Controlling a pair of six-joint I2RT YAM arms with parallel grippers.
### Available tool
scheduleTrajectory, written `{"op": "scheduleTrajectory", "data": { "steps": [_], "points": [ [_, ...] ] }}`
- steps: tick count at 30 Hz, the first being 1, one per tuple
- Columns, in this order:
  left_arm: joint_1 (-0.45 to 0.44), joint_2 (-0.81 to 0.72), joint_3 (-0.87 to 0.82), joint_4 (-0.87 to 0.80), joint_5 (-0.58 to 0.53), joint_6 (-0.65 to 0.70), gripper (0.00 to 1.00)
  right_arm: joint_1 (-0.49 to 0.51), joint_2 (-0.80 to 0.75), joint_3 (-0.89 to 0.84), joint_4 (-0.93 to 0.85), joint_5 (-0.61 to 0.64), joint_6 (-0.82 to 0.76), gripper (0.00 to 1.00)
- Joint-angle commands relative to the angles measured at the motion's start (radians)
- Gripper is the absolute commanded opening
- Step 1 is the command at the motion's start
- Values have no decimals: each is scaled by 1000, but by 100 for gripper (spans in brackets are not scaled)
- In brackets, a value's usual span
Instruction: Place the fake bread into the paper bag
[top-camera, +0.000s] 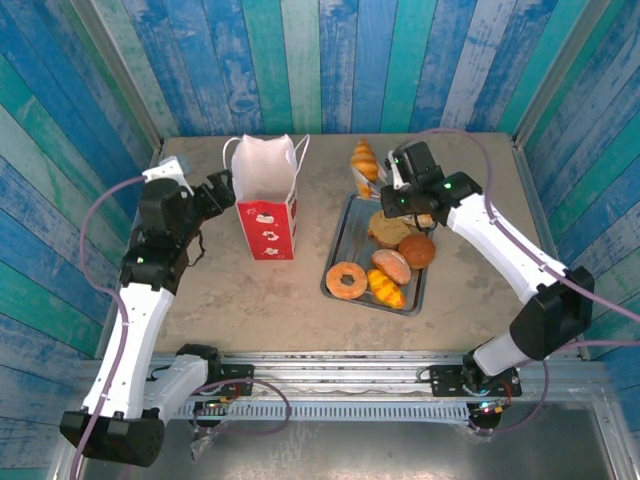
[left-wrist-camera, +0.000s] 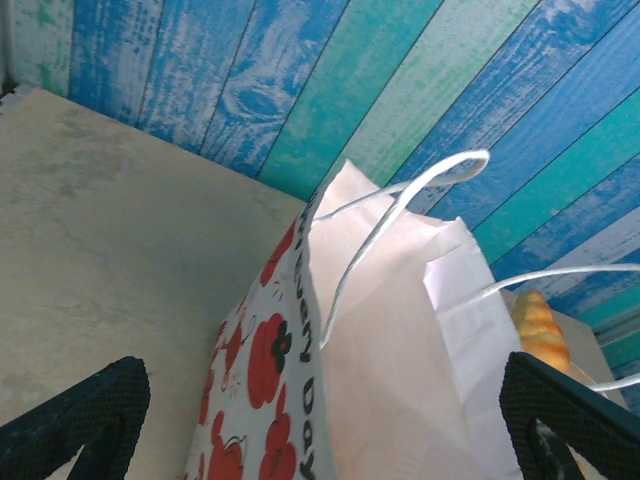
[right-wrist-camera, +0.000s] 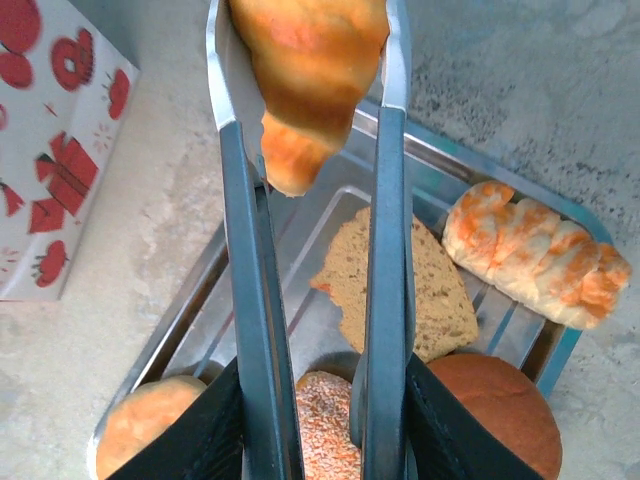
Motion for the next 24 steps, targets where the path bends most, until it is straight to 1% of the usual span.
{"op": "scheduleTrajectory", "data": {
  "steps": [1,8,11,14,18,23,24],
  "points": [
    [45,43,43,-29,142,-8,94,-3,-72,-12,51,4,-2,34],
    [154,120,62,-10,364,-18,94,-1,-185,-31,57,5,-2,34],
    [159,151,54,14,426,-16,95,2,-239,-27,59,7,-3,34],
    [159,180,44,46,489,-21,100,8,-282,-9,62,9,-3,34],
    [159,216,32,89,522,-37,91,27,-337,26,70,18,-8,34],
    [159,262,26,118,508,-38,79,79,-378,53,142,33,-11,34],
    [159,271,24,122,504,-39,76,110,-377,67,151,36,-14,34]
  ]
}}
